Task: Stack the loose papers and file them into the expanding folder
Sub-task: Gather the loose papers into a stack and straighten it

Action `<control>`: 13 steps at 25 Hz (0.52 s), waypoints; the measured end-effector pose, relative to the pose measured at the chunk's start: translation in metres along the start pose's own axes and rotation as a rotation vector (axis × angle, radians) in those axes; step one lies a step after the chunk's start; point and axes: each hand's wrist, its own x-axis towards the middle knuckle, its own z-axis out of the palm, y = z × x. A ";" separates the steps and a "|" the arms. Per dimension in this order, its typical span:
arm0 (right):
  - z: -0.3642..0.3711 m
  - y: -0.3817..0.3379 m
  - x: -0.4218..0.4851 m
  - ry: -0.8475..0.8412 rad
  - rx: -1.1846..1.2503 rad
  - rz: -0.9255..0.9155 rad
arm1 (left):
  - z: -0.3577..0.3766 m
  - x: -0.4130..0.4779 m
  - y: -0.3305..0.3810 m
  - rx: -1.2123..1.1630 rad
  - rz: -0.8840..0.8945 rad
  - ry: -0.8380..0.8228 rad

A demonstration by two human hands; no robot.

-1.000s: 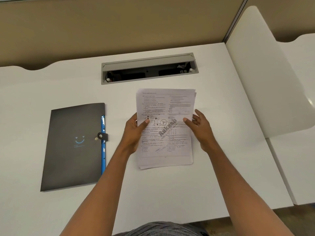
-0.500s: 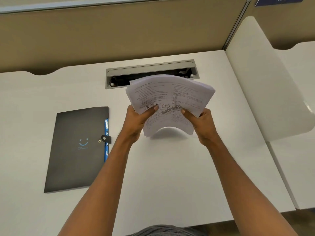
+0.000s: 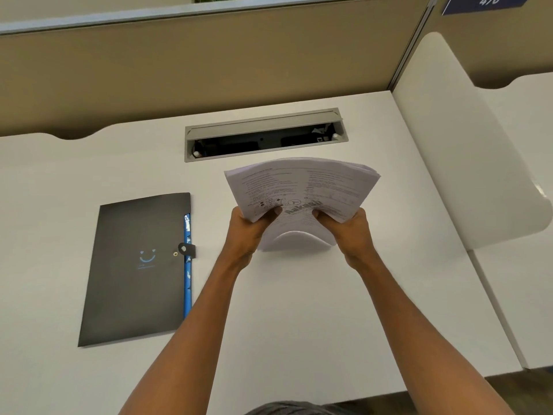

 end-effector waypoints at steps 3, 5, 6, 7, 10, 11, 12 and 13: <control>0.000 0.008 -0.002 -0.005 0.006 0.036 | 0.001 -0.005 -0.007 -0.014 -0.034 -0.009; -0.001 0.011 -0.004 -0.013 -0.011 0.057 | 0.002 -0.006 -0.009 0.005 -0.041 -0.011; -0.003 0.010 -0.003 -0.025 -0.028 0.066 | 0.001 -0.006 -0.009 0.020 -0.040 -0.013; -0.006 0.009 -0.003 -0.043 -0.044 0.082 | 0.000 -0.006 -0.007 0.030 -0.043 -0.014; -0.022 0.004 0.001 -0.106 -0.034 0.140 | -0.009 -0.004 0.000 -0.027 -0.049 0.011; -0.028 0.004 0.001 -0.108 0.014 0.163 | -0.012 -0.003 0.002 -0.087 -0.047 0.037; -0.031 0.004 0.000 -0.101 0.089 0.194 | -0.014 -0.002 0.005 -0.163 -0.043 0.069; -0.030 0.004 -0.002 -0.097 0.185 0.223 | -0.014 -0.001 0.007 -0.243 -0.038 0.100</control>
